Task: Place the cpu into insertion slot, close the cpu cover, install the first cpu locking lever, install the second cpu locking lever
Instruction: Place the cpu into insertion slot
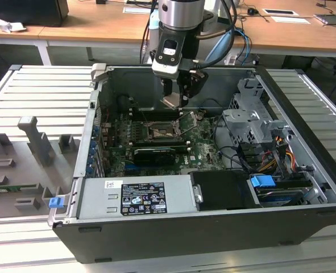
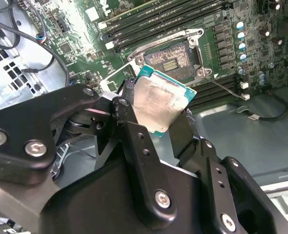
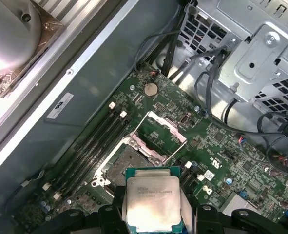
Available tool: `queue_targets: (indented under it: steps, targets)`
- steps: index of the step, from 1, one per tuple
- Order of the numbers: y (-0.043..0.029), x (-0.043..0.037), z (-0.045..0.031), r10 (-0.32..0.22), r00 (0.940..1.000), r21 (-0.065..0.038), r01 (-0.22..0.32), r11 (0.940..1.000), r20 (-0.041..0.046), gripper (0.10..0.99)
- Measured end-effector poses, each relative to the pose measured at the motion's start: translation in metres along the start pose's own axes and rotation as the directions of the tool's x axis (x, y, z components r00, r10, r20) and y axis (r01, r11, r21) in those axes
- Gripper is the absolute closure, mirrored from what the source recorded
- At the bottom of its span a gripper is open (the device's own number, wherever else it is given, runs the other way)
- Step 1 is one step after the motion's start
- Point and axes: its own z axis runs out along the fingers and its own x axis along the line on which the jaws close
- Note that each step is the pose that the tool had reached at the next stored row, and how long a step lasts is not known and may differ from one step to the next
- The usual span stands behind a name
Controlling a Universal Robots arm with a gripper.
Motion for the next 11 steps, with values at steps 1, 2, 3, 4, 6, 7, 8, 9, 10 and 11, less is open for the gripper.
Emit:
queue_targets:
  steps: [1, 2, 3, 4, 6, 7, 8, 9, 10, 11]
  targets:
    - [0.0000, 0.0000, 0.0004, 0.000, 1.0000, 0.000, 0.000, 1.0000, 0.0000, 0.557]
    - [-0.0001, 0.0000, 0.0009, 0.000, 1.0000, 0.000, 0.000, 1.0000, 0.0000, 0.557]
    - [-0.0001, 0.0000, 0.0012, 0.000, 1.0000, 0.000, 0.000, 1.0000, 0.0000, 0.557]
    - [-0.0001, 0.0000, 0.0015, 0.000, 1.0000, 0.000, 0.000, 1.0000, -0.0001, 0.557]
    - [-0.0002, 0.0000, 0.0027, 0.002, 1.0000, 0.002, -0.002, 1.0000, 0.0004, 0.557]
    - [-0.0002, 0.0000, 0.0028, 0.005, 1.0000, 0.002, -0.005, 1.0000, 0.0008, 0.557]
    - [-0.0003, -0.0001, 0.0030, 0.008, 1.0000, 0.002, -0.008, 1.0000, 0.0010, 0.557]
    - [-0.0002, -0.0001, 0.0032, 0.011, 0.9999, 0.002, -0.011, 0.9999, 0.0013, 0.557]
    - [-0.0003, 0.0000, 0.0033, 0.016, 0.9999, 0.002, -0.016, 0.9999, 0.0017, 0.557]
    - [-0.0003, 0.0000, 0.0034, 0.020, 0.9998, 0.002, -0.020, 0.9998, 0.0020, 0.557]
